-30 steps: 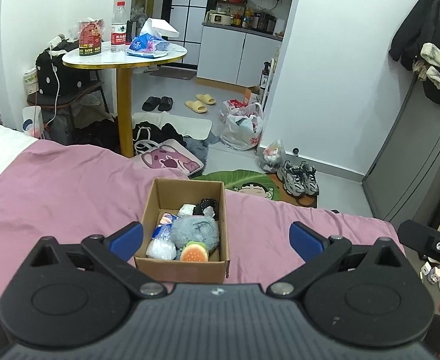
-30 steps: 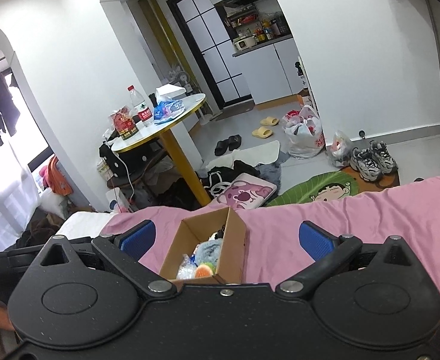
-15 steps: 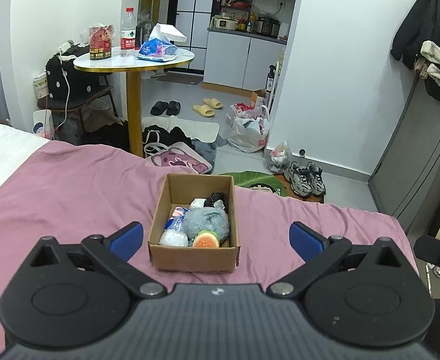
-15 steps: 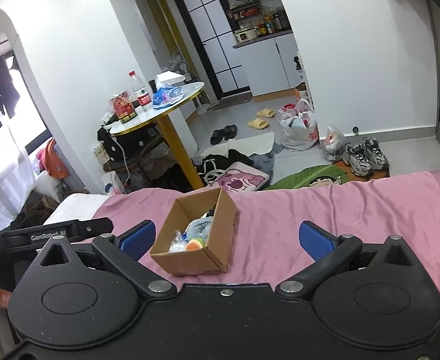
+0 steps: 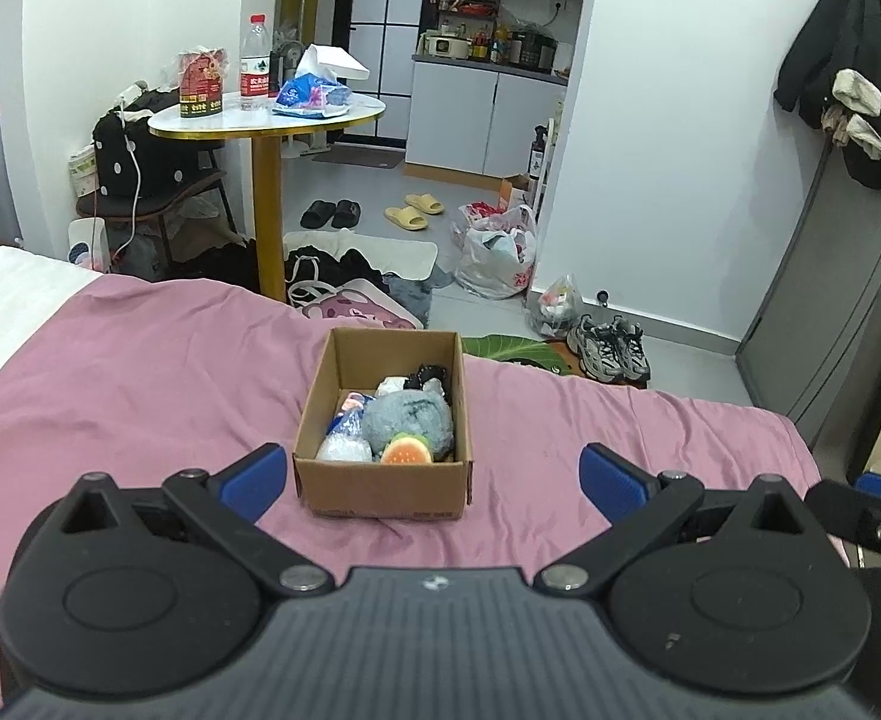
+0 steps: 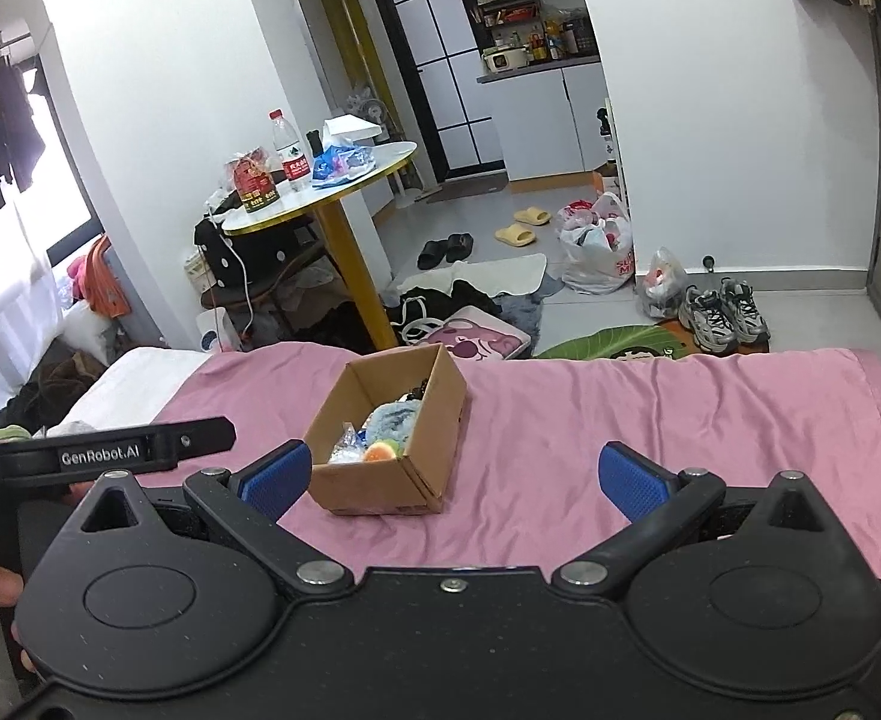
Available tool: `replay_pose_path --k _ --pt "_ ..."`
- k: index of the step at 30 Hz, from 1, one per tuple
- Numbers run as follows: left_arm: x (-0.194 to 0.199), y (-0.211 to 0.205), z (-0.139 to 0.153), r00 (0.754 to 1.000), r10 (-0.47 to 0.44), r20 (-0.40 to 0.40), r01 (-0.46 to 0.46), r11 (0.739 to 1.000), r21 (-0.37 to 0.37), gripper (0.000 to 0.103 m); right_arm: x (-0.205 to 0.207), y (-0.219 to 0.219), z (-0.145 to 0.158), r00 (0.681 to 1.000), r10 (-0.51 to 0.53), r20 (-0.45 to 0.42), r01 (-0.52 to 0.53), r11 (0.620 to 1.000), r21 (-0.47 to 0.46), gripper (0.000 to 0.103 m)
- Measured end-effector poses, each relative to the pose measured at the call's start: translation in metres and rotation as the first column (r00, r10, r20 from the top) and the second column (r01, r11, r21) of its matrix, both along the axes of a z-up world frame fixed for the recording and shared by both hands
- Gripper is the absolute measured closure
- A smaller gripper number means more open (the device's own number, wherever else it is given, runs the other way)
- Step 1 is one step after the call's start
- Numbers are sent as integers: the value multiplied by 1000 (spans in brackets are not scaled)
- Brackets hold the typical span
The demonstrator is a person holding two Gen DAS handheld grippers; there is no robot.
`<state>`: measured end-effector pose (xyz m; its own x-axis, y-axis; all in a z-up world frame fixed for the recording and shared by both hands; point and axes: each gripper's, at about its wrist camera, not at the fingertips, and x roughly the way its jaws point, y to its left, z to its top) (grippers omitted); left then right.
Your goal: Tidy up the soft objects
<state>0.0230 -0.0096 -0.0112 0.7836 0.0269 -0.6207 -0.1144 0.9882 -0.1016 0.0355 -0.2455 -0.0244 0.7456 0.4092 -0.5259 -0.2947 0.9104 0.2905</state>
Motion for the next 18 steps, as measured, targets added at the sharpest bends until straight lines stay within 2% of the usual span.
replay_pose_path --k 18 --pt "-16 -4 1 1000 -17 -1 17 1000 26 0 -5 -5 -4 1000 0 -20 0 1000 -1 0"
